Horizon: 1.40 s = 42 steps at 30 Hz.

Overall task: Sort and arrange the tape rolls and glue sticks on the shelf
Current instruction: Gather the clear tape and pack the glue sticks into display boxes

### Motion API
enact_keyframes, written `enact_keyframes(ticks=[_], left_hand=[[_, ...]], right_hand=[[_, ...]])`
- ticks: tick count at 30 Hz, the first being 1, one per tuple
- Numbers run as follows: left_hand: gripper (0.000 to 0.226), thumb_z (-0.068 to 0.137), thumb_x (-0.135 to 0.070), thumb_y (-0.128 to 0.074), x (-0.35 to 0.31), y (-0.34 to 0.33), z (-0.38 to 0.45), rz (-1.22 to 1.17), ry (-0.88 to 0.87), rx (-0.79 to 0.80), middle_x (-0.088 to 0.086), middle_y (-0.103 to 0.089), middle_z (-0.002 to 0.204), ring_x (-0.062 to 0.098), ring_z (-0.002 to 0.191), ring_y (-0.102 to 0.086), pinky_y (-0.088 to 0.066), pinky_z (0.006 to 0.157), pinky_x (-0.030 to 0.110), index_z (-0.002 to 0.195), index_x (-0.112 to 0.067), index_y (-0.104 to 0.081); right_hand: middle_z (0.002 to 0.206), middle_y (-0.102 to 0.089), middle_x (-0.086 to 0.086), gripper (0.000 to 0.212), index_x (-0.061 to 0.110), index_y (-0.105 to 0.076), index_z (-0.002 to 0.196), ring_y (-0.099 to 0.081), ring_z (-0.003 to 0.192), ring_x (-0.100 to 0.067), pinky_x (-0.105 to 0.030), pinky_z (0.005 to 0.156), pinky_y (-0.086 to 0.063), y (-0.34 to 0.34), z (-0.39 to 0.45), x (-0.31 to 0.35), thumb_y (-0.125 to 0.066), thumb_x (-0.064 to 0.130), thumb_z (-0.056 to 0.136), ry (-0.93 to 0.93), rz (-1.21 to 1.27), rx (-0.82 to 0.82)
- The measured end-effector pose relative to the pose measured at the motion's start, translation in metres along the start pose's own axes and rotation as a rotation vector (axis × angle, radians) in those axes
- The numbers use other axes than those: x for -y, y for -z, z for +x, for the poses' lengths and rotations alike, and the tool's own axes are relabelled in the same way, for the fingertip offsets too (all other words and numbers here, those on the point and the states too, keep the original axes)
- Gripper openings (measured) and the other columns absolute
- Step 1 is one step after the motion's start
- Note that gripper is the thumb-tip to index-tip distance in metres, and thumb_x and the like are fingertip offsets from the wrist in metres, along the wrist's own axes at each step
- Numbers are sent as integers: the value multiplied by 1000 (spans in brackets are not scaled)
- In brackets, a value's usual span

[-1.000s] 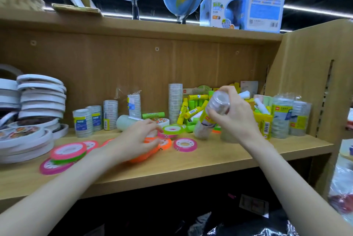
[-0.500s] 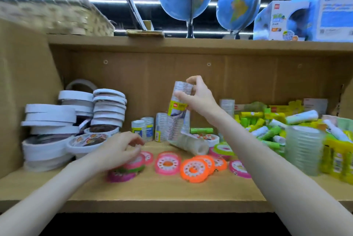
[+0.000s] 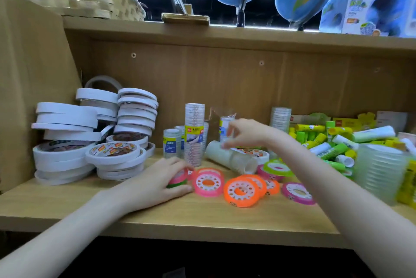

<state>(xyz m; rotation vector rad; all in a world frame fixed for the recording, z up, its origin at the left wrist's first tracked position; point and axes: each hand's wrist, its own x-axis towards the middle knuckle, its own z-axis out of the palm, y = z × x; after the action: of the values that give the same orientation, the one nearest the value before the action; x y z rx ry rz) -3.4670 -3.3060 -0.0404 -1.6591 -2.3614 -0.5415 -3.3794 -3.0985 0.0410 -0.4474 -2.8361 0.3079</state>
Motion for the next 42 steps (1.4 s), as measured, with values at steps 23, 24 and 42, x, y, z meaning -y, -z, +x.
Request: enact_keyframes(ticks=[23, 24, 42], left_hand=[[52, 84, -53, -54, 4, 11, 6, 47, 106, -83, -9, -47, 123, 9, 110, -48, -38, 91, 22, 132, -36, -41], [54, 84, -54, -54, 4, 10, 10, 34, 100, -123, -8, -47, 124, 9, 111, -49, -39, 91, 23, 133, -35, -42], [42, 93, -45, -45, 9, -12, 32, 239, 173, 34, -1, -38, 133, 22, 111, -51, -44, 93, 34, 133, -35, -38]], right_hand=[[130, -48, -8, 50, 14, -46, 131, -53, 86, -19, -18, 50, -53, 6, 37, 7, -62, 17, 84, 70, 94, -69], [132, -46, -8, 53, 15, -44, 133, -52, 86, -18, -15, 49, -51, 6, 38, 4, -63, 16, 84, 76, 102, -71], [132, -47, 17, 67, 40, -37, 136, -44, 115, -3, -17, 89, -33, -22, -87, -30, -66, 55, 77, 202, -74, 219]])
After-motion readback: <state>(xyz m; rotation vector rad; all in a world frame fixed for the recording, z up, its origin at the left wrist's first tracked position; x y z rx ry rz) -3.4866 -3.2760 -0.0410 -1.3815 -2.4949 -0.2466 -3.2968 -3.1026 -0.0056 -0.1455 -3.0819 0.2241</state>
